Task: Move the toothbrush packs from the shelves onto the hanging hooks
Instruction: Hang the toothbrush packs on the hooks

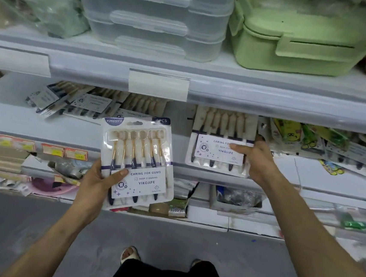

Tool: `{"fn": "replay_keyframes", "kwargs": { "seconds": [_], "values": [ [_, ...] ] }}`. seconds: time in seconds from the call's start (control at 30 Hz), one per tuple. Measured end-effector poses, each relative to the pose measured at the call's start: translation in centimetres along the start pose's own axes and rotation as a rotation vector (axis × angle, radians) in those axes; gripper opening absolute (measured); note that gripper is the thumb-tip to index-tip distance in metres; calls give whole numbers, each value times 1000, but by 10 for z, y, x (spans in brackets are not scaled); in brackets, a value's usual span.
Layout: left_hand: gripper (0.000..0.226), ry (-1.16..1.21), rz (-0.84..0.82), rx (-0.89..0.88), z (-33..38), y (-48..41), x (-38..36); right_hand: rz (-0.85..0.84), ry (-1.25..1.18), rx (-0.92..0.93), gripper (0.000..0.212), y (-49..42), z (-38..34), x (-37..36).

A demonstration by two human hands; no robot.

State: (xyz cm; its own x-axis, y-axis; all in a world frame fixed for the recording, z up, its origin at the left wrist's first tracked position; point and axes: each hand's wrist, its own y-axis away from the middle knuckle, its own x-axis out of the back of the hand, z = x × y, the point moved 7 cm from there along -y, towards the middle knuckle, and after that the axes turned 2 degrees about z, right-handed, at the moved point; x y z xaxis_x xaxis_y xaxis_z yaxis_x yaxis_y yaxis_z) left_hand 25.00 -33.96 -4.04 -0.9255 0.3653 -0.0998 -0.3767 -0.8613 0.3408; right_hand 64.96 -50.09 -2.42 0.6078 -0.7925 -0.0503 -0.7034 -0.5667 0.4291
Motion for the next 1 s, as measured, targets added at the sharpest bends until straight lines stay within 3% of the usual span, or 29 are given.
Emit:
{"fn": "replay_keyframes", "kwargs": {
  "seconds": [0.17, 0.33, 0.47, 0.6, 0.7, 0.83, 1.0],
  "values": [
    [46, -51, -138, 19, 14, -27, -6, -25, -118, 73, 42, 60, 1, 2],
    [51, -154, -331, 18, 26, -49, -44, 121, -176, 108, 40, 107, 25, 39],
    [55, -160, -440, 15, 27, -46, -89, 217, -249, 122, 51, 146, 47, 81],
    [56, -176, -564, 7, 22, -17, -149, 351, -300, 145, 58, 183, 66, 139],
    [82, -210, -622, 4, 13, 15, -200, 397, -353, 162, 58, 210, 77, 186],
    [52, -182, -693, 12, -11, 72, -284, 482, -365, 186, 52, 250, 94, 272],
    [62, -187, -762, 52, -57, 142, -389, 666, -422, 188, 41, 313, 123, 394]
  ]
}}
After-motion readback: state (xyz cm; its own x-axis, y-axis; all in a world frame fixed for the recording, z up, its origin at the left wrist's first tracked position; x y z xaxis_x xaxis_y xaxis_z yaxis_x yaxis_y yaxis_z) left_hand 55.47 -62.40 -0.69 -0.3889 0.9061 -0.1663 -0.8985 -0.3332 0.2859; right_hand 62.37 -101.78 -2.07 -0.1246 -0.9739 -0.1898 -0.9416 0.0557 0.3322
